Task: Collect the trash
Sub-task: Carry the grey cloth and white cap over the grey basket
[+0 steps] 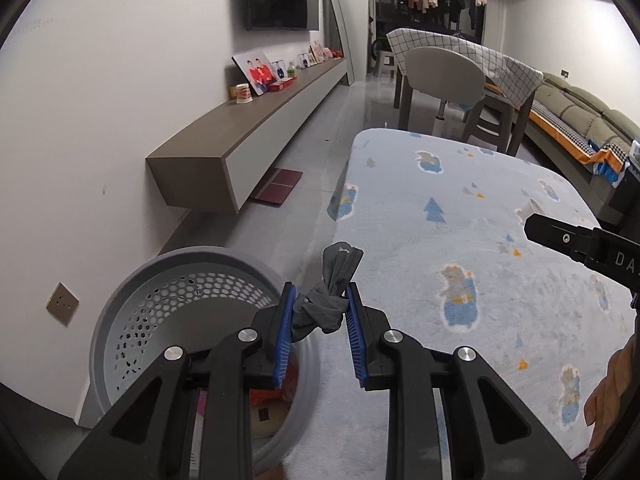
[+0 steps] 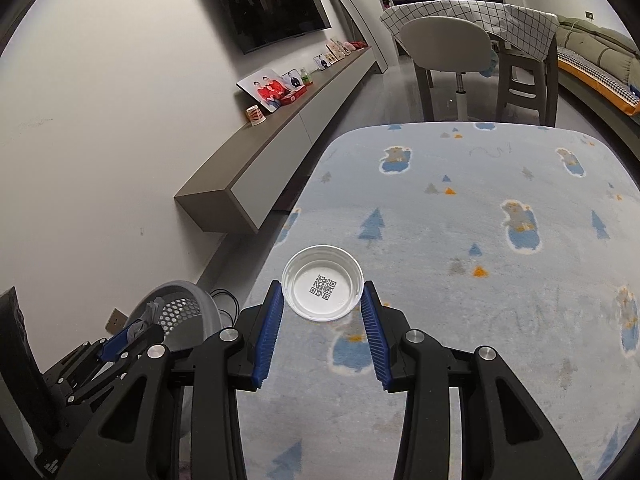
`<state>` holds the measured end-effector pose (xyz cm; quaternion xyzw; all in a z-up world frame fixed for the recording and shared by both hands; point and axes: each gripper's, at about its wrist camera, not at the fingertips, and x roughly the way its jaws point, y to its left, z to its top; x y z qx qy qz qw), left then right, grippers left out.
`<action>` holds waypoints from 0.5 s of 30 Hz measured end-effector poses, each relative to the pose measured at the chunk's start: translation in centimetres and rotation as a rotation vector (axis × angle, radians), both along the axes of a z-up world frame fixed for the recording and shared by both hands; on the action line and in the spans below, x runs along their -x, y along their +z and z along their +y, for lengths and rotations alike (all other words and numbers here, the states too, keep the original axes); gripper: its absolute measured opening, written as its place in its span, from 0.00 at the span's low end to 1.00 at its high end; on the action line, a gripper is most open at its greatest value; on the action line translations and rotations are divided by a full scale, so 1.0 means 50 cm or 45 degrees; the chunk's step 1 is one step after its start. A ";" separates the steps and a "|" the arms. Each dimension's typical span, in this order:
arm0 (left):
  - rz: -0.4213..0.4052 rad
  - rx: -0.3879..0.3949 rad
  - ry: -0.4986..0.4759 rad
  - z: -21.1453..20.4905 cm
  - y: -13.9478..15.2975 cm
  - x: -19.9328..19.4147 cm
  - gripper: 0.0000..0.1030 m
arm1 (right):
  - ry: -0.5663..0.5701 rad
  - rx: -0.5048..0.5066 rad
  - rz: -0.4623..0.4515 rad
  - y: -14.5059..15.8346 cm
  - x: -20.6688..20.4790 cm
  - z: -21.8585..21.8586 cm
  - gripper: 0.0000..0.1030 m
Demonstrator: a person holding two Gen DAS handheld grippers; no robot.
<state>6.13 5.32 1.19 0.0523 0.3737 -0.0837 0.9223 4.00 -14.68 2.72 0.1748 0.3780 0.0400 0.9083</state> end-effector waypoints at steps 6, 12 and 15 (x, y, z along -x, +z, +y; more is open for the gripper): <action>-0.016 0.004 0.076 0.065 0.011 0.008 0.24 | 0.051 -0.019 -0.007 0.014 -0.007 0.059 0.38; 0.006 0.030 0.135 0.122 0.004 0.012 0.24 | 0.093 -0.008 -0.018 0.024 -0.007 0.113 0.38; 0.002 0.032 0.154 0.143 0.002 0.016 0.24 | 0.112 -0.009 -0.006 0.020 -0.011 0.137 0.38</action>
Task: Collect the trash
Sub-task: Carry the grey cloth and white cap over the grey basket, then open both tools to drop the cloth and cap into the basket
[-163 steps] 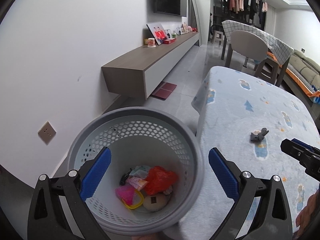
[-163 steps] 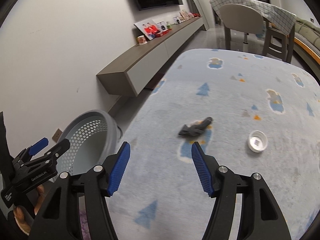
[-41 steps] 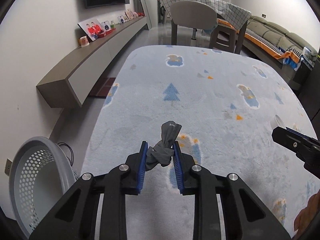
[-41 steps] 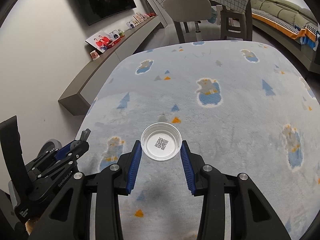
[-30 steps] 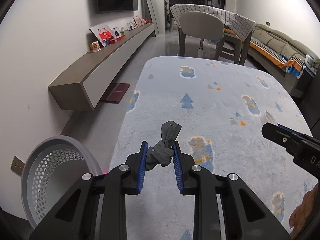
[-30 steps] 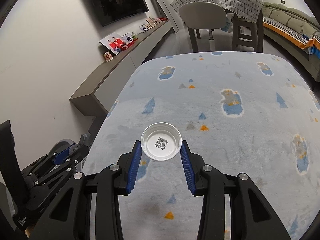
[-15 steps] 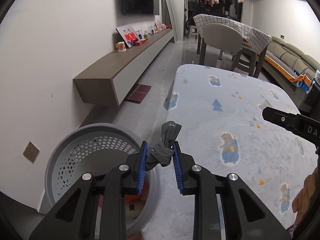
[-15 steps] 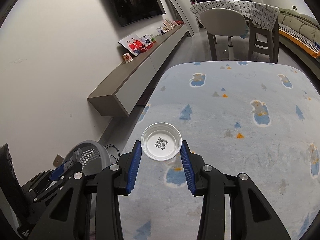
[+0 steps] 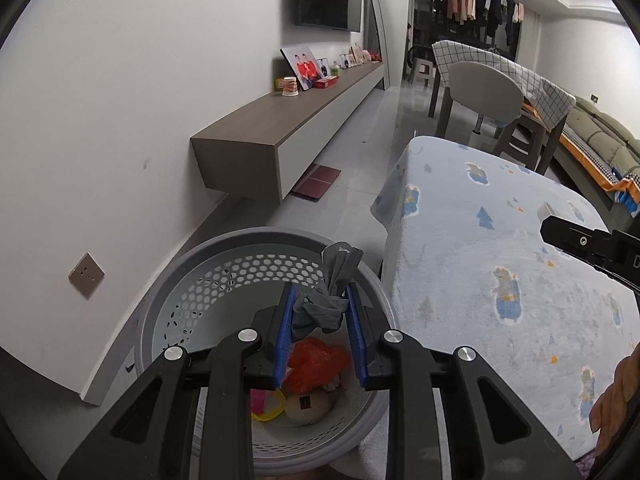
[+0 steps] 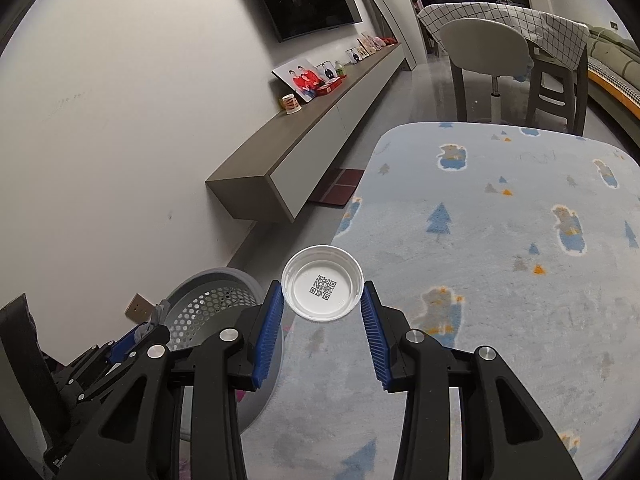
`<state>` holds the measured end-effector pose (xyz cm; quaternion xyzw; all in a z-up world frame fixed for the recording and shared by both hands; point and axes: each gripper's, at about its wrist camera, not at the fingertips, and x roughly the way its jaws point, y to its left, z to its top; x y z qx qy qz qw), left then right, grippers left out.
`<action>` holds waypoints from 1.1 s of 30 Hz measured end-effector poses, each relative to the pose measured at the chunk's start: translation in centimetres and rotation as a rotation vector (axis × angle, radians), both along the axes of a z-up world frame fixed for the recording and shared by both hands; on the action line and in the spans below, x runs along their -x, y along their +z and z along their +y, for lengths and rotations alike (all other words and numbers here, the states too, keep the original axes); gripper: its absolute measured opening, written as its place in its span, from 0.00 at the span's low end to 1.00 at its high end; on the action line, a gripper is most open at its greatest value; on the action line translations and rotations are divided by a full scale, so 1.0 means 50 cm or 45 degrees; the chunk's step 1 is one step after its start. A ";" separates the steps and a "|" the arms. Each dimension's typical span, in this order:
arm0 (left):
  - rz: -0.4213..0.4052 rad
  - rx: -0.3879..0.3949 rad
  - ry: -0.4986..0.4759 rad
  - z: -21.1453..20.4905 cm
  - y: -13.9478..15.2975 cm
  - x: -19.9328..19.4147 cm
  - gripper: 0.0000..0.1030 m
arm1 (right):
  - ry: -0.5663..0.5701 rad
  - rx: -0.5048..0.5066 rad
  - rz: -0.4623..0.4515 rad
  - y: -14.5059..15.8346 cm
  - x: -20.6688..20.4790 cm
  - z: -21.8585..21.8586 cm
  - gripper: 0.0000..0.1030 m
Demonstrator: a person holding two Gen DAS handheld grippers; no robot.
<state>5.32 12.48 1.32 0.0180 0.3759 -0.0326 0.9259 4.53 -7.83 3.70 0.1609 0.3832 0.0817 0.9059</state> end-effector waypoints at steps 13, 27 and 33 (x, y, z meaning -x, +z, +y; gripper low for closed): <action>0.030 -0.009 0.105 0.097 -0.026 -0.003 0.24 | 0.114 0.016 0.040 -0.029 -0.023 0.115 0.38; 0.031 -0.091 0.198 0.168 -0.050 -0.008 0.24 | 0.314 0.069 0.116 -0.092 -0.059 0.251 0.38; 0.051 -0.072 0.209 0.180 -0.055 -0.009 0.25 | 0.377 0.067 0.131 -0.113 -0.061 0.287 0.38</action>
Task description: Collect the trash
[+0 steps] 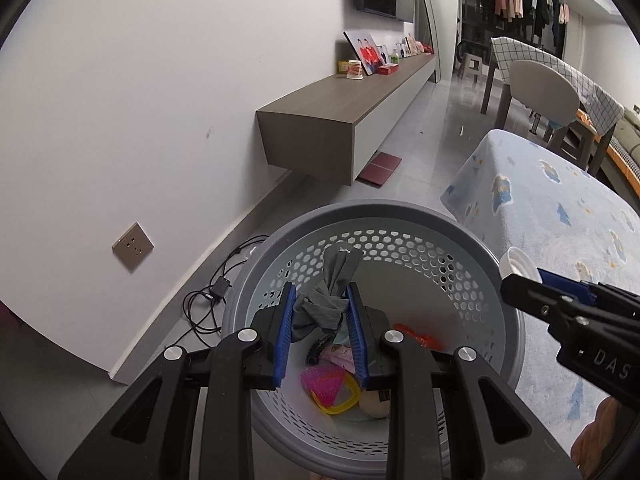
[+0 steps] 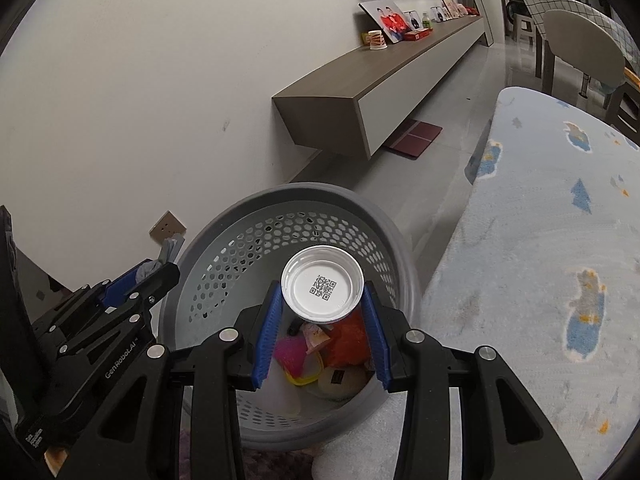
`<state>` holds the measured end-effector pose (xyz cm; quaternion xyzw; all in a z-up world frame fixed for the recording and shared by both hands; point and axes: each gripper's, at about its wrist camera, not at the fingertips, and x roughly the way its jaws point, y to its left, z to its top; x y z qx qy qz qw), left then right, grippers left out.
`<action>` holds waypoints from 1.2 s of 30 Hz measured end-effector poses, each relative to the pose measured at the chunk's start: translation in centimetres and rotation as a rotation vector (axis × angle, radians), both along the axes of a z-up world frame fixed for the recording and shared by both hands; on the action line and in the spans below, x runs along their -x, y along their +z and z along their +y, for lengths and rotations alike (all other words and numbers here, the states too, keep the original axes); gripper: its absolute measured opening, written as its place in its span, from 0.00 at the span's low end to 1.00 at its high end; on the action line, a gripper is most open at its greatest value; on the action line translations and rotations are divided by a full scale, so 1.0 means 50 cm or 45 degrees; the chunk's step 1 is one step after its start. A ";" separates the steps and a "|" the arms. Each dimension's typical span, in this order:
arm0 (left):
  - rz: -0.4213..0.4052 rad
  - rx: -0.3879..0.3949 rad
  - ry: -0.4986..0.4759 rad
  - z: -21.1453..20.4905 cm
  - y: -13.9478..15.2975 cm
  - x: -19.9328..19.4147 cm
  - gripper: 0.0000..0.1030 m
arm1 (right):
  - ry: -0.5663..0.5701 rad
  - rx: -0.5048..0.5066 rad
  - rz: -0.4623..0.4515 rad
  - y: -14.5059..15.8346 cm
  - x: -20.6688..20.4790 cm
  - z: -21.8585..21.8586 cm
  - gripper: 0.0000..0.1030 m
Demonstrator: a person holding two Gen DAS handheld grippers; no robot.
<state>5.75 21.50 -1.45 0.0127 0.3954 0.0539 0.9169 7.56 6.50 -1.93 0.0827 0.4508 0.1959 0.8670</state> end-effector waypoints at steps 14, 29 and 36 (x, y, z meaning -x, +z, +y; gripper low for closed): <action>-0.026 -0.032 0.048 0.012 0.005 0.008 0.71 | -0.001 -0.008 -0.032 0.004 0.005 -0.001 0.56; -0.029 -0.041 0.073 0.016 0.005 0.009 0.81 | -0.034 0.030 -0.038 0.007 0.013 -0.009 0.56; -0.041 -0.054 0.093 0.017 0.008 0.011 0.92 | -0.040 0.056 -0.040 0.005 0.015 -0.006 0.56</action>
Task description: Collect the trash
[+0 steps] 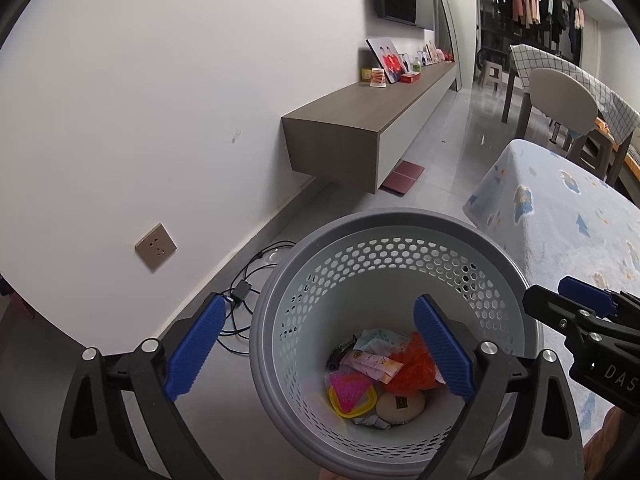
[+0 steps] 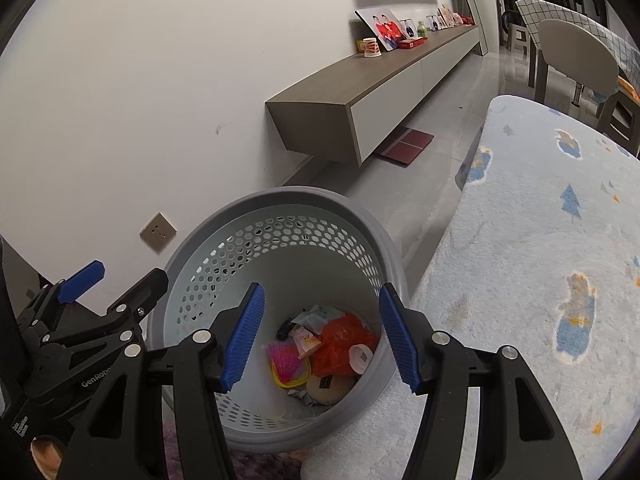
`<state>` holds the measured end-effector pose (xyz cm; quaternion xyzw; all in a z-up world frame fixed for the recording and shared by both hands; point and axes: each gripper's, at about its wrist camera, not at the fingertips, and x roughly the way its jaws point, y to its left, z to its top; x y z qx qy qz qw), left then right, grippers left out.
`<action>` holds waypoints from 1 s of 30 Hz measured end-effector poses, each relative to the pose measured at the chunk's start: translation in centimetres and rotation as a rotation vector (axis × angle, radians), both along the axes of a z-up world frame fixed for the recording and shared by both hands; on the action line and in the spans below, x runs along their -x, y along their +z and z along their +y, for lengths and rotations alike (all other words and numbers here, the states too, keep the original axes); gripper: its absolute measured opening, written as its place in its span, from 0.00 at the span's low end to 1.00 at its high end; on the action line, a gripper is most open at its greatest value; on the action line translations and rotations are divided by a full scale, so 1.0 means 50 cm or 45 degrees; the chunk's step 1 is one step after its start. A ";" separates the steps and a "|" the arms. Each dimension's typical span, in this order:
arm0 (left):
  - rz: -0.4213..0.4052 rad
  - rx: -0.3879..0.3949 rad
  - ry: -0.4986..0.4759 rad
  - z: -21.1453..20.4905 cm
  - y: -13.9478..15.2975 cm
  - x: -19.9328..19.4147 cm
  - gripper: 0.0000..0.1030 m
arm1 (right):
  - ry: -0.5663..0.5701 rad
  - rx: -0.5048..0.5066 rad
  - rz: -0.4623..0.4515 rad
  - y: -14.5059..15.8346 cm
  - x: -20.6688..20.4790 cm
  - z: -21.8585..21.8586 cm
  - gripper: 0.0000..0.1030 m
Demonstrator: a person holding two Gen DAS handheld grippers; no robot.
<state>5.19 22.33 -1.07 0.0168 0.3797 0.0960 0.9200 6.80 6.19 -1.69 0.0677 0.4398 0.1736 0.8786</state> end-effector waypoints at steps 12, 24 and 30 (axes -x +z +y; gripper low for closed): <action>0.013 -0.013 0.028 0.003 -0.003 -0.003 0.94 | -0.020 0.022 -0.002 0.002 0.000 -0.002 0.56; 0.018 -0.020 0.056 0.007 -0.005 -0.003 0.94 | -0.038 0.027 0.002 0.002 -0.001 -0.014 0.57; 0.011 -0.016 0.065 0.008 -0.004 -0.002 0.94 | -0.038 0.026 0.001 0.002 0.000 -0.013 0.56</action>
